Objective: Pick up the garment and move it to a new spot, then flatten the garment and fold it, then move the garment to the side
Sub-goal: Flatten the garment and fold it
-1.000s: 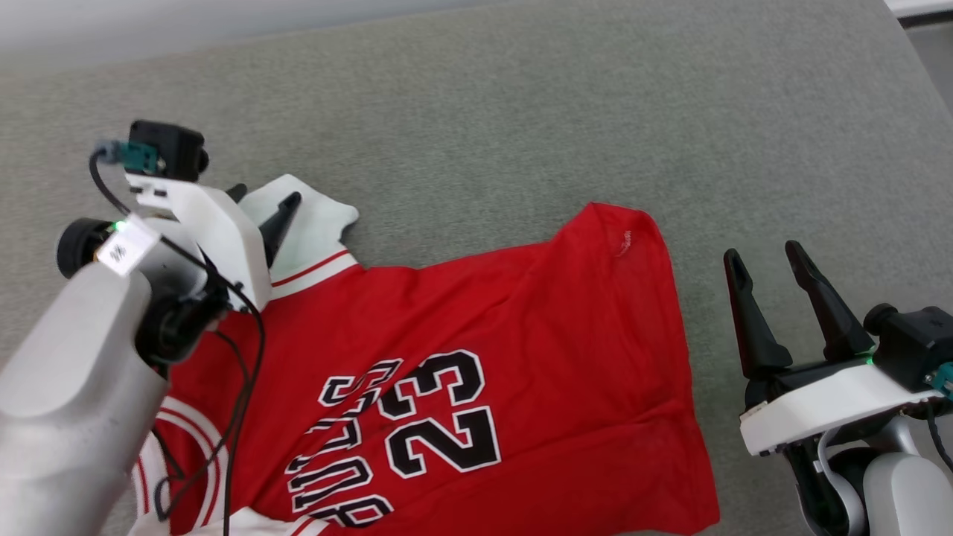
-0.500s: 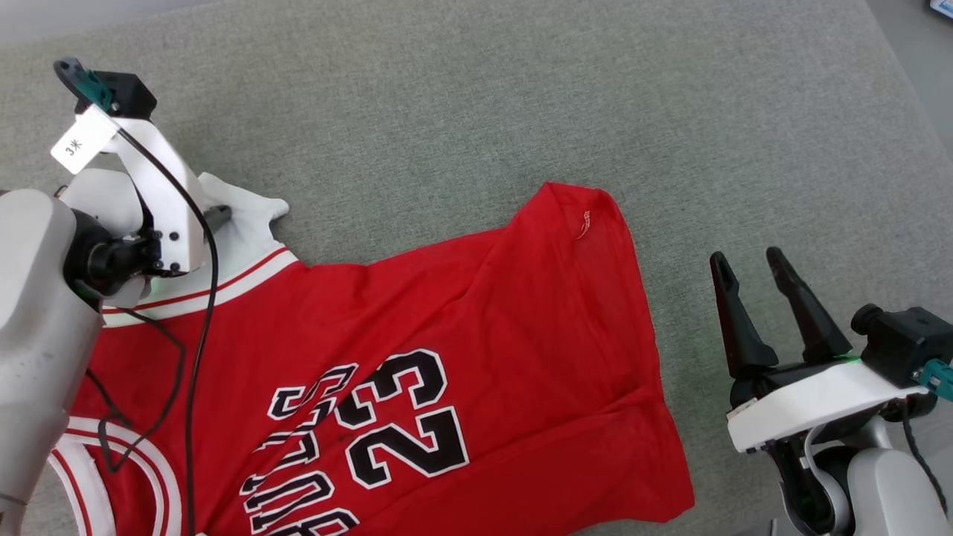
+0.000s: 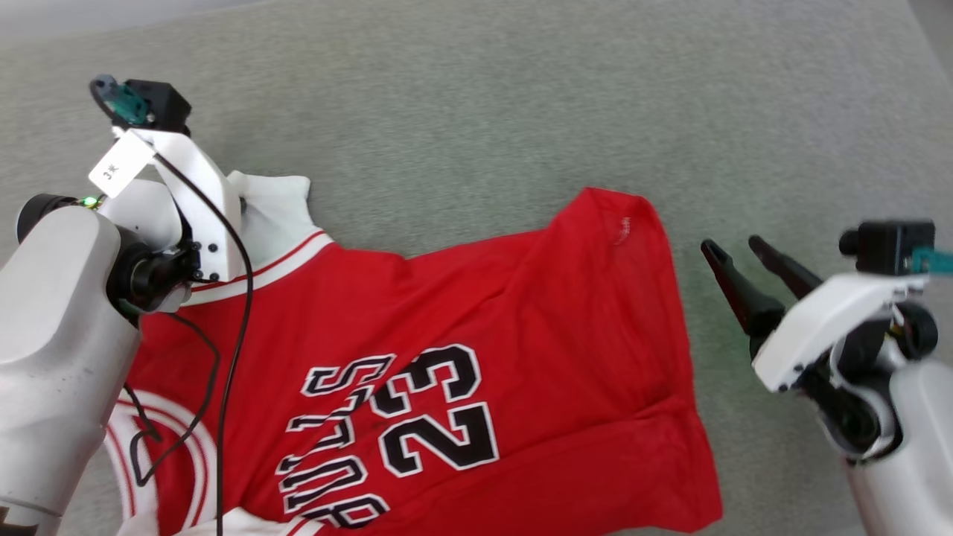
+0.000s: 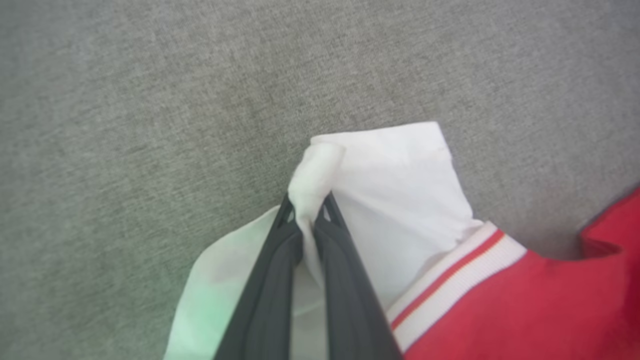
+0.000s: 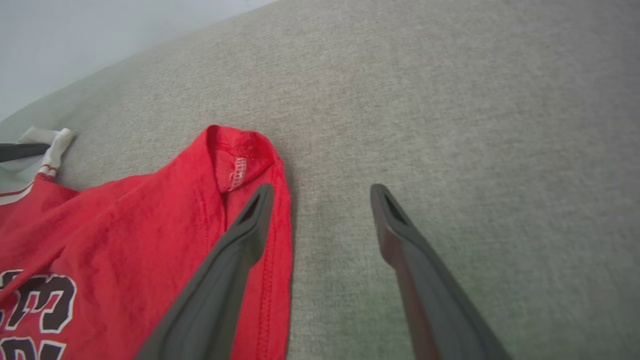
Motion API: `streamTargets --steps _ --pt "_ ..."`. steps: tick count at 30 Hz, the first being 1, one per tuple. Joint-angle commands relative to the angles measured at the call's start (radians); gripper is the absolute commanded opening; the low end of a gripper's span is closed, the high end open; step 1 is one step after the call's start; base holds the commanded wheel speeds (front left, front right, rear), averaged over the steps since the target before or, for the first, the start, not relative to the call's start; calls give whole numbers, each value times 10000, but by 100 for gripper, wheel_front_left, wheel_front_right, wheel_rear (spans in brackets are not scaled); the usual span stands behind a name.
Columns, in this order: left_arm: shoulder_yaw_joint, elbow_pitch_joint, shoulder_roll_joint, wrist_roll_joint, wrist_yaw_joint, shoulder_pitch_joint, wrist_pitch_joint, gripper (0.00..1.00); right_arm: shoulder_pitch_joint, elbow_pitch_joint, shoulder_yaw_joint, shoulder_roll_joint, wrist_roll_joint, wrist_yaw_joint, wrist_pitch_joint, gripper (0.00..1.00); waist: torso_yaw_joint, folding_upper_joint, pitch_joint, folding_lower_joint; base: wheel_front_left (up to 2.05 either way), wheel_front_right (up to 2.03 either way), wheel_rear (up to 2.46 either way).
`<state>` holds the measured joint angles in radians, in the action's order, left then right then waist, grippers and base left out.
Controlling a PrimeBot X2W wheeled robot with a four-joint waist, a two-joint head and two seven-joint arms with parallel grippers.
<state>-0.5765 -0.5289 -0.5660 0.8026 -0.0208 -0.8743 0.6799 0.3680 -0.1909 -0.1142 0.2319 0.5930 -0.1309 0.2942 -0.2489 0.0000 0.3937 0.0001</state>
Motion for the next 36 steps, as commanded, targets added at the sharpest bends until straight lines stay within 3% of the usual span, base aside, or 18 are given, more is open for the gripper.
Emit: streamTargets --steps 1,9,16,23,24,25,29,36 --pt "108 120 -16 18 -69 117 -200 0 404 -66 -205 204 157 4 352 100 307 0 -113 -1 0 0 0" --pt "95 1305 28 -142 -146 75 -670 0 2095 -774 -1369 1095 679 4 2461 100 1183 0 98 -1 0 0 0" --pt "66 1911 39 -151 -126 21 -763 0 3284 -1804 -2427 1344 886 4 3447 100 1598 0 467 -1 0 0 0" --pt "49 1965 125 -163 -78 47 -1050 0 3301 -3476 -3975 1449 1275 3 5594 100 1840 0 605 -1 0 0 0" --pt "41 1933 150 -163 -68 61 -1077 0 3305 -3627 -4116 1468 1318 4 5785 39 1861 0 597 -1 0 0 0" --pt "49 1898 173 -169 -53 78 -1170 0 3332 -3716 -4180 1465 1385 3 5781 0 1878 0 569 -1 0 0 0" --pt "87 1674 193 -271 -1 142 -1586 0 3731 -3889 -4307 1511 1537 4 5819 0 1886 0 337 -1 0 0 0" --pt "208 1262 273 -234 98 343 -2376 0 4448 -3498 -3291 1710 1805 9 4101 0 1971 0 -393 -1 0 0 0"
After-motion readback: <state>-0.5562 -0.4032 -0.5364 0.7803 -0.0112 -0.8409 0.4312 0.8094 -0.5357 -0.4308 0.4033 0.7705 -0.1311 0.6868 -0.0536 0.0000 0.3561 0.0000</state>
